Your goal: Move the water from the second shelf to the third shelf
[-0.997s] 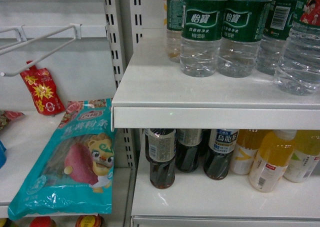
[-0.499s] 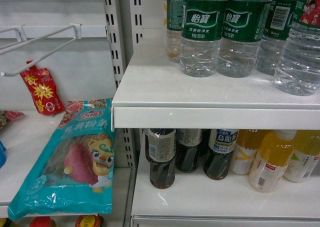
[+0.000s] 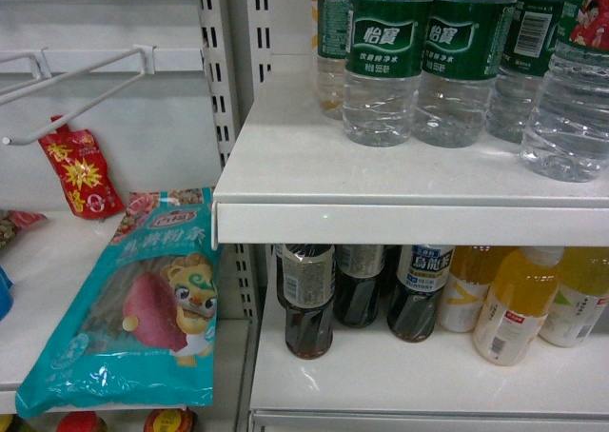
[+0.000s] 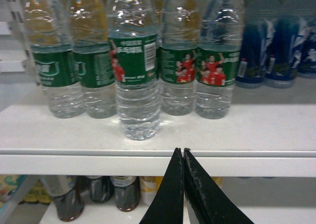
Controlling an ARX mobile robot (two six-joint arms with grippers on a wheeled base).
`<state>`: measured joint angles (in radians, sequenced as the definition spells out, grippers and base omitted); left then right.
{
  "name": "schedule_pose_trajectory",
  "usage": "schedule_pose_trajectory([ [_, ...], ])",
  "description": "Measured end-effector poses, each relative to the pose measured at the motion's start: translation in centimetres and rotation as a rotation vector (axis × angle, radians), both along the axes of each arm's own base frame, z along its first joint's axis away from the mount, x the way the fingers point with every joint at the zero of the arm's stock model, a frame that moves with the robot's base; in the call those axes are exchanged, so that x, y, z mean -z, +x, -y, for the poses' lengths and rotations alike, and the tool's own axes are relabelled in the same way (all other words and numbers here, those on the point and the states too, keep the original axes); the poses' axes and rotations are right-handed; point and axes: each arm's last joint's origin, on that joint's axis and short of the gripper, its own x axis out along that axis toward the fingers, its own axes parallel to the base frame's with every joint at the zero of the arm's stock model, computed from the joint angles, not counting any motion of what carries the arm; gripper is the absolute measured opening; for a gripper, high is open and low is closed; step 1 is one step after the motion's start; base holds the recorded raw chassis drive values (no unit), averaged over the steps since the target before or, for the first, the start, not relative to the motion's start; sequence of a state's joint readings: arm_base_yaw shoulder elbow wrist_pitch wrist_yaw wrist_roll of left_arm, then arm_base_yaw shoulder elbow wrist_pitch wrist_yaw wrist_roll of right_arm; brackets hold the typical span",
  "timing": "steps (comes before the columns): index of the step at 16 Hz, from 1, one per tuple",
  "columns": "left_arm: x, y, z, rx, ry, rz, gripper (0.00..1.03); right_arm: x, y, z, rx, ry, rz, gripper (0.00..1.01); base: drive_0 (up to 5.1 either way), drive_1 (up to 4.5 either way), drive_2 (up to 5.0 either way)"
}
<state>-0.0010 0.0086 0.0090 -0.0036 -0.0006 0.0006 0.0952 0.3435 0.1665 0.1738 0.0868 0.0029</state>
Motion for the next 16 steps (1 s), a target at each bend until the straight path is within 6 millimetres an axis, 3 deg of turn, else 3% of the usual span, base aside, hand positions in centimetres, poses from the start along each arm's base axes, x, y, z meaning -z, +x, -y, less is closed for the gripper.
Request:
schedule_pose_trajectory([
  [6,0.0,0.0,0.0,0.000,0.000,0.000,0.98,1.1,-0.4,1.0,0.024,0.000,0.002,0.02,0.0,0.00,0.0],
  [14,0.0,0.0,0.0,0.000,0.000,0.000,0.98,3.5,-1.8,0.9,0.008,0.000,-0.037,0.02,0.0,0.00,0.0],
  [16,0.0,0.0,0.0,0.000,0.000,0.001,0.98,3.5,-2.2,0.9,0.008,0.000,0.019,0.02,0.0,0.00,0.0],
])
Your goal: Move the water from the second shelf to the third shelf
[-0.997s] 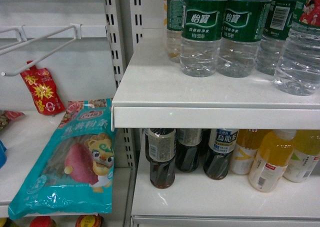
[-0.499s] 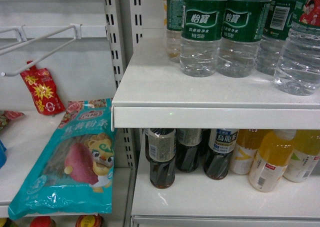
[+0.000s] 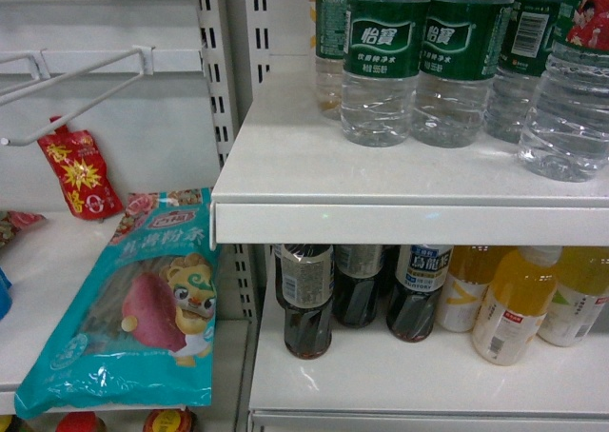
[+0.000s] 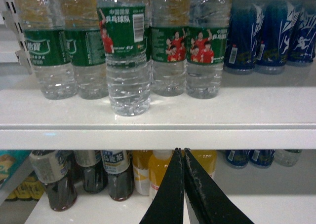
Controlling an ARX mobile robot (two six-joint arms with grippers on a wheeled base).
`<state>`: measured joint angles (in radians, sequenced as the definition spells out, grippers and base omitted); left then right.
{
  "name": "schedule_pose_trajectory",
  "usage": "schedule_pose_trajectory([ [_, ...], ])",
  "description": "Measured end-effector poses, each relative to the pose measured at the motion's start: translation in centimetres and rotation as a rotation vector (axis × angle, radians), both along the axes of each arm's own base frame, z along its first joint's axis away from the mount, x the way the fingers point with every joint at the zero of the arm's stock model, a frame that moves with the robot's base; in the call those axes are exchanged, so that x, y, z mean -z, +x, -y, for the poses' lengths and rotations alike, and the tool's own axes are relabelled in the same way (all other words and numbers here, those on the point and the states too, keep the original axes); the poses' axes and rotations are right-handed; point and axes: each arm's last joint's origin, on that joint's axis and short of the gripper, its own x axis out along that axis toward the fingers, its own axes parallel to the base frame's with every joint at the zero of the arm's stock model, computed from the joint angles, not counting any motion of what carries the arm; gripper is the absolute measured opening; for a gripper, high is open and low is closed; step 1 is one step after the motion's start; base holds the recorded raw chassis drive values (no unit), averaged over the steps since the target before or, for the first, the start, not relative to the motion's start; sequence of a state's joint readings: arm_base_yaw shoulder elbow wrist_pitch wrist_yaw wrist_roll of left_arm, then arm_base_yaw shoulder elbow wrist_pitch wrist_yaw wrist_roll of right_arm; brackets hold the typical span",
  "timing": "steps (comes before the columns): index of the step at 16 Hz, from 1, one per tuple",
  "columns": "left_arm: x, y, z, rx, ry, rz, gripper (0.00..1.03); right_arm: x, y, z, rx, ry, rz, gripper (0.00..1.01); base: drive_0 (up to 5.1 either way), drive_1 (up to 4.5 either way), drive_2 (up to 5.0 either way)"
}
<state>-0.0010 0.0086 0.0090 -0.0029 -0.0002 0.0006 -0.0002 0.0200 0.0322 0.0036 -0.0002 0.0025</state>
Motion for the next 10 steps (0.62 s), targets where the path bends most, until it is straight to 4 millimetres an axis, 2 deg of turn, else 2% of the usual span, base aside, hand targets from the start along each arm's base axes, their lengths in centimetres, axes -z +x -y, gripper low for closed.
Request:
schedule_pose_trajectory([
  [1,0.01,0.00,0.00,-0.001,0.000,-0.001,0.98,0.72,0.02,0.00,0.000,0.000,-0.022,0.02,0.0,0.00,0.0],
  [6,0.00,0.00,0.00,0.000,0.000,0.000,0.98,0.62,0.02,0.00,0.000,0.000,-0.011,0.04,0.0,0.00,0.0],
  [7,0.00,0.00,0.00,0.000,0.000,0.000,0.98,0.62,0.02,0.00,0.000,0.000,-0.011,0.14,0.0,0.00,0.0],
  [10,0.00,0.00,0.00,0.000,0.000,0.000,0.98,0.62,0.02,0.00,0.000,0.000,-0.011,0.55,0.0,0.00,0.0],
])
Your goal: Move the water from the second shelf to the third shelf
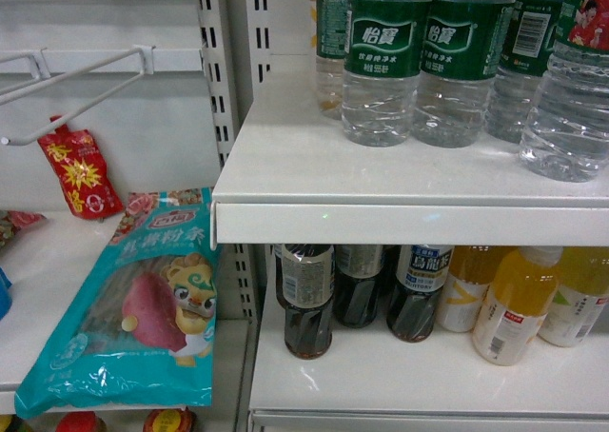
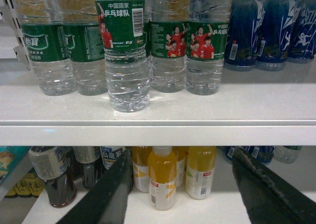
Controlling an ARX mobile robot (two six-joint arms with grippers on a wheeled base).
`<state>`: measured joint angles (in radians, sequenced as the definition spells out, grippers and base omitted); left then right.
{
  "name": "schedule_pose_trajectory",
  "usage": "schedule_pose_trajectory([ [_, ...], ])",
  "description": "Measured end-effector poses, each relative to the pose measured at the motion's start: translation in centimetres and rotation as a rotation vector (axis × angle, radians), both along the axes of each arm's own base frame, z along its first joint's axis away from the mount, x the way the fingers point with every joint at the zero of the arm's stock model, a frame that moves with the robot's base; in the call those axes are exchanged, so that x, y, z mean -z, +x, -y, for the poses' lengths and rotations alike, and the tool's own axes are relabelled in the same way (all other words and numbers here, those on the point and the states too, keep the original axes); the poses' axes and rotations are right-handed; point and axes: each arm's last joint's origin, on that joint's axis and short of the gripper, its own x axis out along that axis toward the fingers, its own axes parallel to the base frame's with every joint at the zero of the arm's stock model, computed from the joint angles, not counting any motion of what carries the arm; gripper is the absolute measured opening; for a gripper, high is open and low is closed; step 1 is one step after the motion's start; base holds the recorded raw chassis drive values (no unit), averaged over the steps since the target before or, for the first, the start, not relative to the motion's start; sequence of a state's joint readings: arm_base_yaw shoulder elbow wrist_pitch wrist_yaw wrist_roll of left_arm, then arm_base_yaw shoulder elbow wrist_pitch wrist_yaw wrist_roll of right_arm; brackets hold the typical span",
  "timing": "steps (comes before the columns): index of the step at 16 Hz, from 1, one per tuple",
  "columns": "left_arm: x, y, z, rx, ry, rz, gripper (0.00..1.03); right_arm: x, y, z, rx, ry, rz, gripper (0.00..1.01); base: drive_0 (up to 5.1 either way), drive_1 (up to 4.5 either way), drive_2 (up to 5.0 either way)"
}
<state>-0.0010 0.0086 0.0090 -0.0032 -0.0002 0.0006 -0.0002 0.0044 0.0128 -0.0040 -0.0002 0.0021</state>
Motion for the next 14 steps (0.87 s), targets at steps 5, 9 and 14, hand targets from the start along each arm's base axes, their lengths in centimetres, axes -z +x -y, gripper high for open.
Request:
schedule_pose_trajectory([
  [5,0.00,0.00,0.00,0.000,0.000,0.000,0.98,0.00,0.00,0.00,0.000,0.000,0.000,0.98,0.0,0.00,0.0],
  [9,0.00,0.00,0.00,0.000,0.000,0.000,0.98,0.00,0.00,0.00,0.000,0.000,0.000,0.98,0.0,0.00,0.0],
  [14,-0.02,0.00,0.00,0.001,0.000,0.002,0.98,-0.01,0.00,0.00,0.000,0.000,0.001,0.98,0.0,0.00,0.0],
])
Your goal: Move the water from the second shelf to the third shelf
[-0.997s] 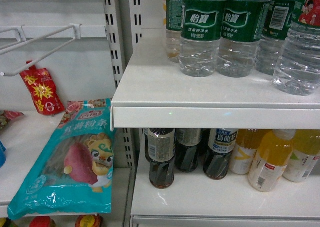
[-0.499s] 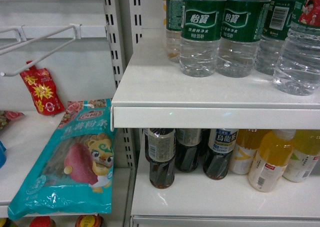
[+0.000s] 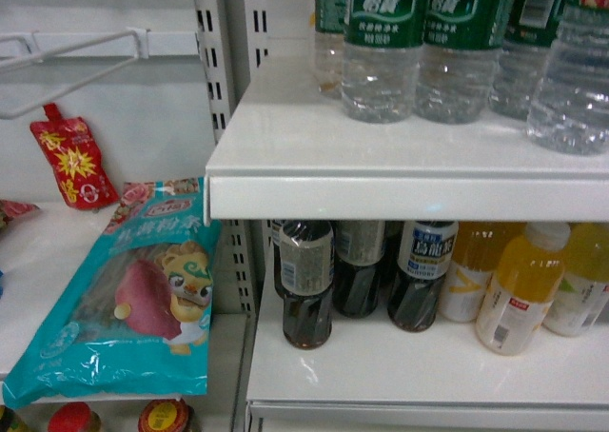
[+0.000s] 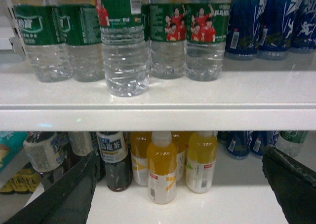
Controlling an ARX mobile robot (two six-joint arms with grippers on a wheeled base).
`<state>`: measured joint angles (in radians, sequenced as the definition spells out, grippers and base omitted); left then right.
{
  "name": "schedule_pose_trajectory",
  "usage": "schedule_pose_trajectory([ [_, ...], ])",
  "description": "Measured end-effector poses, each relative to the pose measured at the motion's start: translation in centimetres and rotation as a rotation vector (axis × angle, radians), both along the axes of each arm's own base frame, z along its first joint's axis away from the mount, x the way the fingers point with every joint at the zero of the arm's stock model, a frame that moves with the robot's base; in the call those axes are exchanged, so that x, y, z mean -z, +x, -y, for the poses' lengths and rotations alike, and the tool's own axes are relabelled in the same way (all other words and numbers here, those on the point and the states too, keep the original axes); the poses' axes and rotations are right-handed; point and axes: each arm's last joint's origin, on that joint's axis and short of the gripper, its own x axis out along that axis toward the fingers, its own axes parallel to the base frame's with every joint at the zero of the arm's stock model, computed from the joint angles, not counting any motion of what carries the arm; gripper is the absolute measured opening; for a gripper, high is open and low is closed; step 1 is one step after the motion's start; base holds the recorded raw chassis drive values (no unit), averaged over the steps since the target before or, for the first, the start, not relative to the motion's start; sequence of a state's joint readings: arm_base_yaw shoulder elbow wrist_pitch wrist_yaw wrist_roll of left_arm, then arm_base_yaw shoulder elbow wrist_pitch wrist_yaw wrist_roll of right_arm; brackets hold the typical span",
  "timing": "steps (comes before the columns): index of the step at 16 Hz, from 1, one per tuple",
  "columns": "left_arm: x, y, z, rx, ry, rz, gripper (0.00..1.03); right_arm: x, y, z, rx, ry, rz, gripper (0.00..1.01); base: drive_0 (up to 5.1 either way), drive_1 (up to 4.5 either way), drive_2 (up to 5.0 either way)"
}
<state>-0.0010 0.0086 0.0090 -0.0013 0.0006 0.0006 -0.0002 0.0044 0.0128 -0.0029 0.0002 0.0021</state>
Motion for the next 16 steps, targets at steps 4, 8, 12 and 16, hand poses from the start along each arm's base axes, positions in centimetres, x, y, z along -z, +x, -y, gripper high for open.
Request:
schedule_pose_trajectory([
  [4,0.02,0.00,0.00,-0.001,0.000,-0.002,0.98,0.00,0.00,0.00,0.000,-0.001,0.000,0.98,0.0,0.00,0.0],
  [8,0.06,0.00,0.00,0.000,0.000,-0.006,0.98,0.03,0.00,0.00,0.000,-0.001,-0.003,0.98,0.0,0.00,0.0],
  [12,0.05,0.00,0.00,-0.001,0.000,-0.005,0.98,0.03,0.00,0.00,0.000,0.000,-0.003,0.98,0.0,0.00,0.0],
  [16,0.04,0.00,0.00,-0.001,0.000,-0.005,0.98,0.03,0.00,0.00,0.000,0.000,-0.003,0.98,0.0,0.00,0.0],
])
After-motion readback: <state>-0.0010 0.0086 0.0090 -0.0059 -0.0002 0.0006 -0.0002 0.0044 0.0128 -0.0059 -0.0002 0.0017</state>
